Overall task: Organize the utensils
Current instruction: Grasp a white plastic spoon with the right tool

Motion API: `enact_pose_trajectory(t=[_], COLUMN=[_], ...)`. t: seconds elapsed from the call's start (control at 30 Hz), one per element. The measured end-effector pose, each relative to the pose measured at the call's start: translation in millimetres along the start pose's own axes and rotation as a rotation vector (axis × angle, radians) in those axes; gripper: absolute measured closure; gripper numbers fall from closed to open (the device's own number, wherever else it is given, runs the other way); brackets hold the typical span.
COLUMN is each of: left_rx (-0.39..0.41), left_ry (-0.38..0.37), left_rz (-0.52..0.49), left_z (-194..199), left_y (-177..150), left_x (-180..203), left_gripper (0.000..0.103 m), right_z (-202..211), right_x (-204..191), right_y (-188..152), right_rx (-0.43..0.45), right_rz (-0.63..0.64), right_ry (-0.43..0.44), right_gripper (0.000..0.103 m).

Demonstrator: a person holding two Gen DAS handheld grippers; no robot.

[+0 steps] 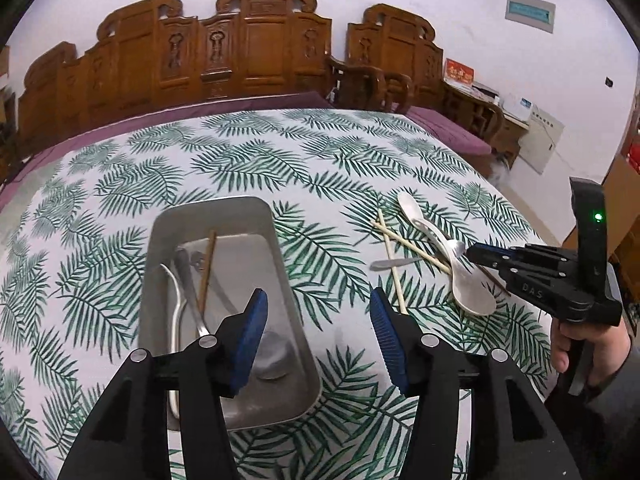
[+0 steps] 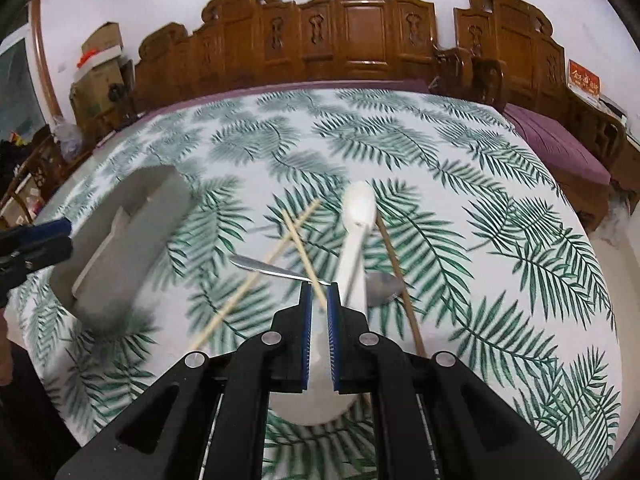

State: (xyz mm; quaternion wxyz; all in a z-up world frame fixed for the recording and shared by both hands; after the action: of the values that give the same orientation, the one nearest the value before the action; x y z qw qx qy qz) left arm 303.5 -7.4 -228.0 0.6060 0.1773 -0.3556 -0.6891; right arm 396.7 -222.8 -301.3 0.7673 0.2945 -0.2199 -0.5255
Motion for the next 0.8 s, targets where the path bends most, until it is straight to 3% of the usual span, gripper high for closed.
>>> enact_pose_trajectory(t=[0.1,0.2,0.37,0.43,0.47,0.5,0.7,0.73,0.8], left_rx=[-0.005,-0.009,-0.018,-0.021,-0.022,-0.024,-0.032,-0.034,-0.04], left_ry=[-0.008,-0.014,-0.012,-0.011,-0.011,-0.014,-0.026,-0.026,-0.024], left_rz=[0.0,-0.005,-0.013,-0.017,-0.019,-0.022,-0.04,-0.044,-0.051], left_z=[-3,-4,-6,-7,-7,-8,-11,-12,-14], left_y=[-2,-4,-7,-8,-8,-9,-12,-12,-15], left_x=[3,7,10,12,13,15,25,27,30], left_gripper=[0.053,0.053,0.053,0.053,0.053,0.053,0.053,0.053,0.053], right_z=[-4,-13,-24,-25,-27,-30,-43,-43,-43], right_x=[0,-8,-15,-14,-12,-8,3,3,4], right_y=[1,4,6,6,5,4,-2,-3,-2], right_rx=[-0.006,-0.018,-0.036,-0.04,-0.044,-0.055,-0.115,-0.12,-0.122], right_rz=[0.008,0.036,0.069,0.066,0.063,0.055,-0.013,-0.014,-0.024], right_ry=[0.006,0.026,0.015,-0.001,-0.013,-0.028,-0.01,-0.014,-0.005], right_gripper=[0.094,0.082,0.081,0.076,0.066,0.062,0.065,0.07,0.088])
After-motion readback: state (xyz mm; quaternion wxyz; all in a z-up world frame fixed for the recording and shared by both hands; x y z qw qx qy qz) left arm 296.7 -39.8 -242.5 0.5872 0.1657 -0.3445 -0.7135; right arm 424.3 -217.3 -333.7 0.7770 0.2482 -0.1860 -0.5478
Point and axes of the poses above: each gripper's, at about its wrist camera, not at the fingertips, and z roughly against the way its jaws point, x to its right, y to its top, the point moved 8 cm from there along -z, roughly the way its jaws point, and after that the axes turned 6 degrees about -y, right-handed, at the moved point
